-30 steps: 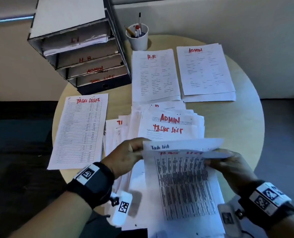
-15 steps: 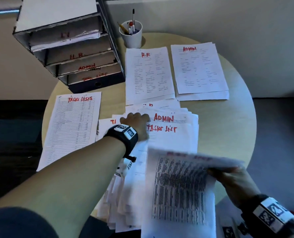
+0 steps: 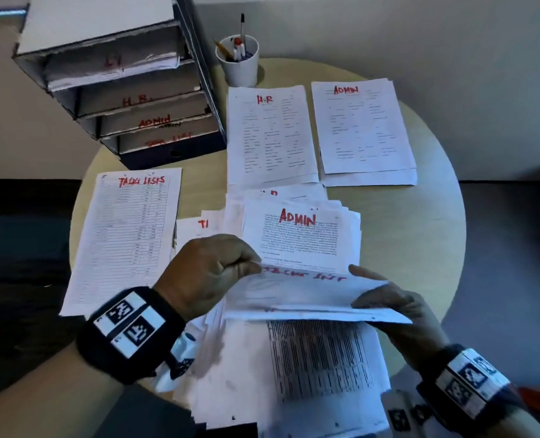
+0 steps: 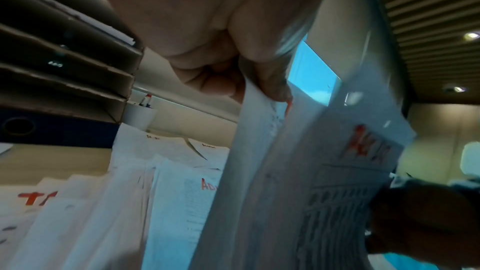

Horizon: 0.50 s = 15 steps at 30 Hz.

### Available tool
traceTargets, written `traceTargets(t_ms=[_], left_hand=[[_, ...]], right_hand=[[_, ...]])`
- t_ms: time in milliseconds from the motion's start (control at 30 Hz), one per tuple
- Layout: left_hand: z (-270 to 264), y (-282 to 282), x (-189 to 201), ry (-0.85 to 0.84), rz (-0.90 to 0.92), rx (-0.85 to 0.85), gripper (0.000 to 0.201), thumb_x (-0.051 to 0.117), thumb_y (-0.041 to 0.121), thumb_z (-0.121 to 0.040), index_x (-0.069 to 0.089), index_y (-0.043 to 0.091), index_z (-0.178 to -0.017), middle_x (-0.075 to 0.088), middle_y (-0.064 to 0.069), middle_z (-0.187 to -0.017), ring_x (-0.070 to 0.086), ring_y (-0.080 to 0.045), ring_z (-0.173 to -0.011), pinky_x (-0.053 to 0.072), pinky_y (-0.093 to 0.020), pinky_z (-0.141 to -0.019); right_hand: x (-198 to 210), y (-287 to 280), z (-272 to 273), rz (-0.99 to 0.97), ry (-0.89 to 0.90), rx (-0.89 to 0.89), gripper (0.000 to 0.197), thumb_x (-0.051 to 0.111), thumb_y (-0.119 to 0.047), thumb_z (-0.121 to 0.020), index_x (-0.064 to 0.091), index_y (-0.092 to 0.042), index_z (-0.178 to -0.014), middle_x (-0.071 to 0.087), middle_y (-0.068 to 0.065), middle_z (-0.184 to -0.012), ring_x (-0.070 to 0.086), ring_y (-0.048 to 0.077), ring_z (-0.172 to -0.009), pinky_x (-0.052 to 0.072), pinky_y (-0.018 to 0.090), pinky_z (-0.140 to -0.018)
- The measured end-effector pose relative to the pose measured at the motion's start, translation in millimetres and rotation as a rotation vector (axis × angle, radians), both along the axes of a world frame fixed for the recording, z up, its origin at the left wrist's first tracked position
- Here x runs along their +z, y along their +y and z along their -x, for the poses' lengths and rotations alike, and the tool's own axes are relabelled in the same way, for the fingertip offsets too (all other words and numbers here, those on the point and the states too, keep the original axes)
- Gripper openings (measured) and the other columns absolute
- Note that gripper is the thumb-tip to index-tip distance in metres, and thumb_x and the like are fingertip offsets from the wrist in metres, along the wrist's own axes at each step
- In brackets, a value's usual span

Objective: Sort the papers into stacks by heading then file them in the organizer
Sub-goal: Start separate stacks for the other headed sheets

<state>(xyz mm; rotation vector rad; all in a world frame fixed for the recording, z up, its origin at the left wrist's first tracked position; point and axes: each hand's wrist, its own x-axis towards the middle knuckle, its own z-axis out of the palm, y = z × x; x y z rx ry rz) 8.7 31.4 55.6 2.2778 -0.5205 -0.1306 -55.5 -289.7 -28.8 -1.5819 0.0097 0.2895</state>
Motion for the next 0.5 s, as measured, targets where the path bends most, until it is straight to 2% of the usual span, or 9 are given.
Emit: traceTargets(t_ms=[33, 67, 133, 200, 267, 300, 367, 433, 500], left_hand=[[-0.8, 1.7, -0.4, 0.016, 0.035, 0.026, 0.017, 0.072, 0.033, -0.082, 0.075, 0.017, -0.082, 0.067, 0.017, -0.077, 0.063, 0.000, -0.076, 0.046, -0.012, -0.066], [-2.6, 3.3, -4.6, 0.034, 0.054, 0.069, 0.022, 0.071, 0.038, -0.083, 0.074, 0.017, -0.079, 0.068, 0.013, -0.074, 0.063, -0.005, -0.073, 0.046, -0.015, -0.063], [-14.0, 4.4, -10.3, 0.058, 0.032, 0.125, 0.033, 0.068, 0.046, -0.087, 0.069, 0.016, -0.072, 0.063, 0.011, -0.064, 0.057, -0.009, -0.063, 0.041, -0.018, -0.056], [-24.7, 1.3, -11.6, 0.174, 0.132, 0.204, 0.032, 0.059, 0.038, -0.096, 0.063, 0.020, -0.069, 0.056, 0.015, -0.058, 0.049, -0.003, -0.058, 0.037, -0.015, -0.055], [-34.4, 3.3, -25.6, 0.395, 0.427, 0.425, 0.029, 0.048, 0.027, -0.104, 0.068, 0.016, -0.086, 0.062, 0.017, -0.066, 0.053, -0.003, -0.066, 0.044, -0.018, -0.061], [-36.3, 4.5, -27.7, 0.577, 0.614, 0.552, 0.030, 0.044, 0.030, -0.105, 0.069, 0.015, -0.100, 0.067, 0.014, -0.074, 0.058, -0.009, -0.072, 0.048, -0.023, -0.064], [-26.8, 4.9, -35.5, 0.853, 0.843, 0.677, 0.036, 0.041, 0.041, -0.102, 0.066, 0.017, -0.114, 0.070, 0.000, -0.089, 0.061, -0.020, -0.082, 0.049, -0.031, -0.070], [-3.2, 1.3, -44.3, 0.910, 0.754, 0.632, 0.024, 0.049, 0.037, -0.100, 0.062, 0.023, -0.114, 0.067, -0.005, -0.108, 0.060, -0.023, -0.096, 0.045, -0.032, -0.075], [17.6, -2.0, -55.6, 0.882, 0.430, 0.518, 0.024, 0.057, 0.033, -0.098, 0.053, 0.025, -0.121, 0.056, -0.004, -0.135, 0.055, -0.024, -0.120, 0.046, -0.034, -0.090]], right_hand=[[0.4, 2.8, -2.4, -0.046, 0.024, -0.033, 0.012, 0.085, -0.022, -0.070, 0.077, -0.014, -0.074, 0.074, -0.003, -0.102, 0.068, 0.011, -0.095, 0.054, 0.026, -0.077], [1.9, 9.0, -4.9, -0.089, 0.048, -0.050, 0.011, 0.084, -0.019, -0.071, 0.078, -0.012, -0.077, 0.075, 0.000, -0.092, 0.069, 0.013, -0.085, 0.054, 0.025, -0.075], [-3.0, 17.5, -13.7, -0.095, 0.098, -0.144, 0.015, 0.077, 0.002, -0.073, 0.079, -0.010, -0.081, 0.077, 0.006, -0.090, 0.069, 0.017, -0.082, 0.055, 0.027, -0.077], [-9.6, 16.7, -22.7, -0.099, 0.130, -0.207, 0.020, 0.083, -0.007, -0.067, 0.078, -0.007, -0.086, 0.076, 0.009, -0.093, 0.070, 0.021, -0.084, 0.055, 0.033, -0.078], [-11.0, 20.5, -33.0, -0.009, 0.126, -0.237, 0.033, 0.085, -0.014, -0.069, 0.075, -0.005, -0.100, 0.076, 0.010, -0.099, 0.070, 0.027, -0.091, 0.056, 0.038, -0.083], [-8.8, 23.9, -38.0, 0.009, 0.114, -0.273, 0.028, 0.079, -0.007, -0.075, 0.074, -0.005, -0.103, 0.076, 0.006, -0.097, 0.070, 0.024, -0.089, 0.057, 0.033, -0.082], [-8.3, 27.6, -46.4, 0.003, 0.119, -0.355, 0.022, 0.069, 0.008, -0.082, 0.071, -0.002, -0.101, 0.074, -0.006, -0.076, 0.065, 0.007, -0.068, 0.054, 0.016, -0.064], [-8.1, 32.4, -51.5, -0.017, 0.158, -0.371, 0.016, 0.065, 0.011, -0.084, 0.069, 0.000, -0.095, 0.067, -0.009, -0.060, 0.054, 0.000, -0.050, 0.044, 0.011, -0.049], [-9.5, 39.2, -55.5, 0.002, 0.193, -0.349, 0.016, 0.065, 0.010, -0.085, 0.068, -0.004, -0.092, 0.070, -0.005, -0.067, 0.058, 0.005, -0.053, 0.046, 0.016, -0.053]])
